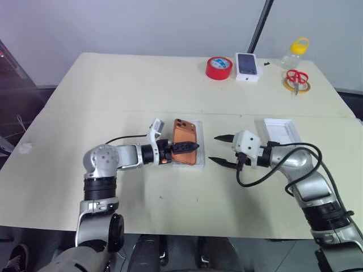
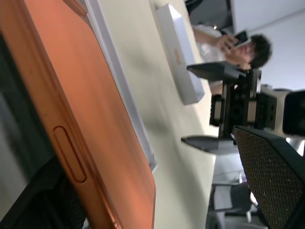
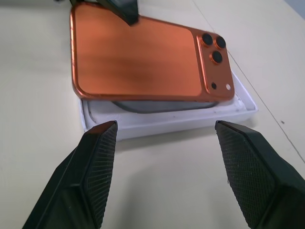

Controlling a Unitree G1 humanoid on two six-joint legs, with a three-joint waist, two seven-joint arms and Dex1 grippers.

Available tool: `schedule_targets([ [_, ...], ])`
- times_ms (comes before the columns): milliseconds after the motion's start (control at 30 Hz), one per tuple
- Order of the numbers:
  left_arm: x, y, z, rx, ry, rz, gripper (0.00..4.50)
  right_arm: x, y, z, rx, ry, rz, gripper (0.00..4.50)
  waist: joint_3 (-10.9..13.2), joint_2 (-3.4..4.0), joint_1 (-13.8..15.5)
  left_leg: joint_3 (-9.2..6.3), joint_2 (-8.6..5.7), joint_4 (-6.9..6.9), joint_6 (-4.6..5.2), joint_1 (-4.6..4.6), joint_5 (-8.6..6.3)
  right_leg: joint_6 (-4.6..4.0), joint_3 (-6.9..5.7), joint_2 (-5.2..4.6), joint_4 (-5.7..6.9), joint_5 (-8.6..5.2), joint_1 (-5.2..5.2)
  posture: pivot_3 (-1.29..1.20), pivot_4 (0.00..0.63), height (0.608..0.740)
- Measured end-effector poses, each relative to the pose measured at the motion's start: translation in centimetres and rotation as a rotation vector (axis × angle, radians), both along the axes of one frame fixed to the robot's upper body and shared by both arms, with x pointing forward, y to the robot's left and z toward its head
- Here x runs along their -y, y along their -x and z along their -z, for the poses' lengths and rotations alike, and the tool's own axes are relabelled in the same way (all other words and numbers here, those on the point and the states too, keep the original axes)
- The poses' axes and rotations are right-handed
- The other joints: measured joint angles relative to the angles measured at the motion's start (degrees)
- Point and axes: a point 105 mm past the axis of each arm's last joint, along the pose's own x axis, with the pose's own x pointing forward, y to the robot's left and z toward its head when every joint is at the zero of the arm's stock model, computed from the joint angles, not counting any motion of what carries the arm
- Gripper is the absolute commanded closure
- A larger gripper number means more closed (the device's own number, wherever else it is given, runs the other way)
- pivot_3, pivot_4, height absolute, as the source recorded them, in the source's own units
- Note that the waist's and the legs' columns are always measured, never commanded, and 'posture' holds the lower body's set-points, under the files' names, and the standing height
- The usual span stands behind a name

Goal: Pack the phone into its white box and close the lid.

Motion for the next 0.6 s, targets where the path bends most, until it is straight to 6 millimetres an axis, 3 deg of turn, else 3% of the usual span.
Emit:
schedule_targets([
  [367, 0.76, -0.30, -0.07, -0.015, -0.083, -0.015, 0.05, -0.47, -0.28, 0.49, 0.001, 0.001, -0.002, 1.07, 0.0, 0.00, 0.1, 0.00, -0.02, 0.01, 0.00, 0.01, 0.01, 0.01, 0.00, -0.03, -0.01, 0.00, 0.03, 0.00, 0.150, 0.723],
  [600, 0.03, -0.28, -0.20, -0.025, -0.175, 0.010, 0.05, -0.69, -0.37, 0.43, 0.009, -0.006, 0.000, 1.07, 0.0, 0.00, 0.0, 0.00, -0.01, 0.00, -0.04, 0.03, 0.02, 0.03, -0.01, 0.04, 0.01, 0.01, 0.03, 0.00, 0.150, 0.723],
])
